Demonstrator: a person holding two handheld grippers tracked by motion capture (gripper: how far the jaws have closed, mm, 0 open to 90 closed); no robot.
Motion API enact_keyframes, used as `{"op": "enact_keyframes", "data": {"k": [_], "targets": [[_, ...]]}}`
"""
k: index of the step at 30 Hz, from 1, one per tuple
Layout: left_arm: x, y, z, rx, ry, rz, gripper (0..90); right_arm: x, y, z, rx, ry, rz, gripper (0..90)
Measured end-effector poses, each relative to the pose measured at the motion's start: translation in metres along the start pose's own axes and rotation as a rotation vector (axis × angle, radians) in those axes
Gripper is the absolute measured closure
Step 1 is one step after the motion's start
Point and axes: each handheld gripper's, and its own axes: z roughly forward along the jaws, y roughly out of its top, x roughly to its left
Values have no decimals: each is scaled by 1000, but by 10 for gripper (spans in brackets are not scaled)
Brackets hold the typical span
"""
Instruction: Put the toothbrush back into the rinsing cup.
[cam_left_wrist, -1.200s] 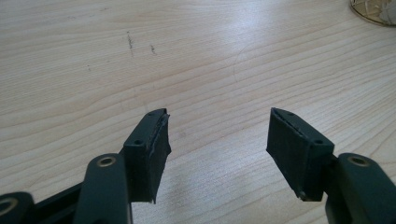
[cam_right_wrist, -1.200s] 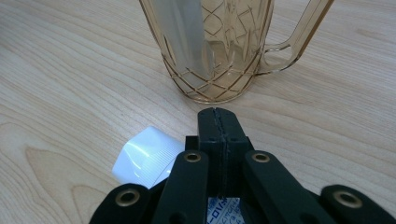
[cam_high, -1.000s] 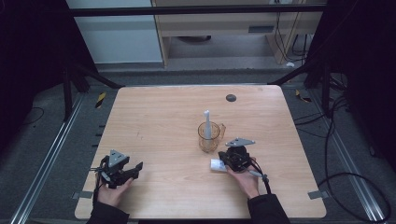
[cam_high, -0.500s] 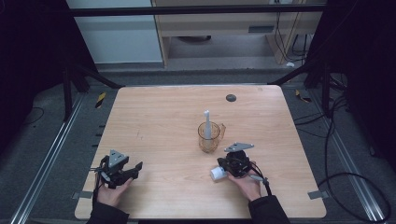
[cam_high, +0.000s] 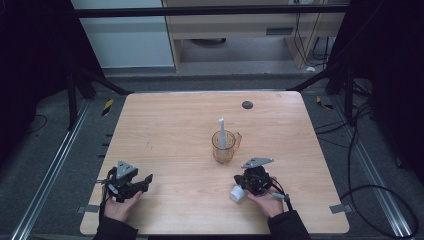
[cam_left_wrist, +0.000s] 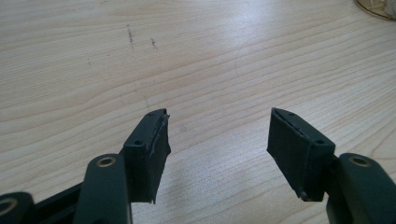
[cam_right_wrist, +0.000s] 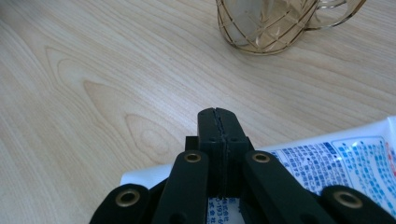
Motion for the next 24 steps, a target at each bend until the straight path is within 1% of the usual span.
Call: {"op": "enact_keyframes", "data": {"k": [9, 13, 15, 24], "targets": [[0, 0, 1, 2, 1, -1, 376, 0, -10, -13, 15, 14, -13, 900], [0, 0, 1, 1, 2, -2, 374, -2, -15, -19, 25, 21, -1, 900], [-1, 0, 1, 2, 2, 0, 375, -3, -17, -21, 21, 27, -5, 900], [-1, 0, 1, 4, 1, -3, 374, -7, -25, -31, 40, 26, 7, 900]]}}
